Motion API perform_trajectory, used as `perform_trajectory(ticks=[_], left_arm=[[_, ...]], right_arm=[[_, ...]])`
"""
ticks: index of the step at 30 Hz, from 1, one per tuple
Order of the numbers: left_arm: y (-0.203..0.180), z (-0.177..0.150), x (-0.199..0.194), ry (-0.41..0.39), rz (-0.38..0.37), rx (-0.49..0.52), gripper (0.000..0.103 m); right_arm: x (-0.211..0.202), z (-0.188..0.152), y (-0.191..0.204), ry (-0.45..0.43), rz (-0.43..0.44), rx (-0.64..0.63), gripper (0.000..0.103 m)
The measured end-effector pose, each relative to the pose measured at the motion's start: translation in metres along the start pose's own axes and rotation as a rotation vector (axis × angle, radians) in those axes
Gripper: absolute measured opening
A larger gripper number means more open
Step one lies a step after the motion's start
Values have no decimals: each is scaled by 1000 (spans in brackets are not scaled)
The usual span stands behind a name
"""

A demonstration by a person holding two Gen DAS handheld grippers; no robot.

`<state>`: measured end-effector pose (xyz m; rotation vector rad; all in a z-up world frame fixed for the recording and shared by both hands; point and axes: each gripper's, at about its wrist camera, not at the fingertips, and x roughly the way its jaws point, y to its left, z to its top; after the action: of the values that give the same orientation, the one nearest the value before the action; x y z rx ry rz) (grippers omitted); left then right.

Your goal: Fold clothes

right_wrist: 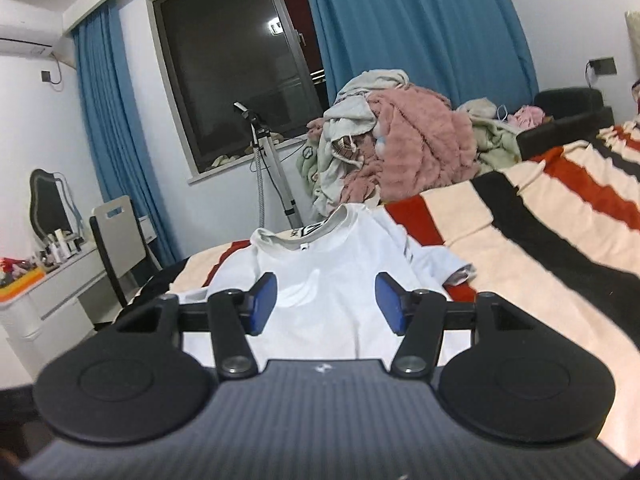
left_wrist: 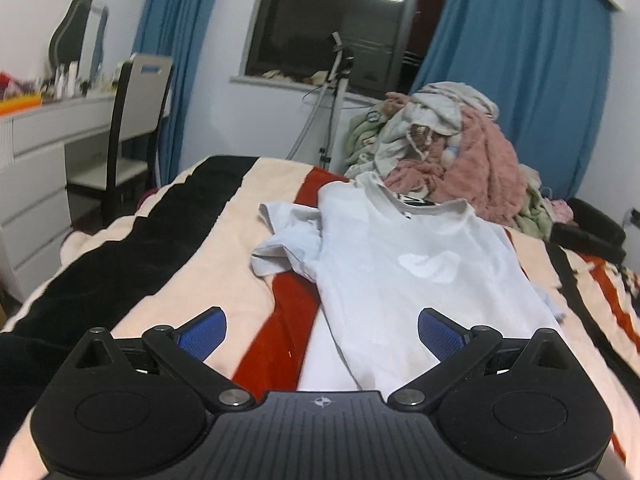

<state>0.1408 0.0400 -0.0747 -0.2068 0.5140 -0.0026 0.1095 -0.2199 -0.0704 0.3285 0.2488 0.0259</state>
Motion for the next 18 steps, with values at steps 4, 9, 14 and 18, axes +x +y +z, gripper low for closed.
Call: perform_trajectory(ticks=[4, 9, 14, 18], left_arm=[[20, 18, 43, 29, -6, -128, 102], [62, 35, 114, 30, -33, -365, 92], [95, 57, 177, 15, -50, -477, 73], [96, 78, 220, 58, -53, -384, 59]], right_arm=[[3, -2, 2, -31, -20, -21, 58], [20, -9, -2, 13, 14, 16, 58], [45, -22, -6, 89, 20, 42, 58], [67, -28, -12, 124, 17, 76, 58]])
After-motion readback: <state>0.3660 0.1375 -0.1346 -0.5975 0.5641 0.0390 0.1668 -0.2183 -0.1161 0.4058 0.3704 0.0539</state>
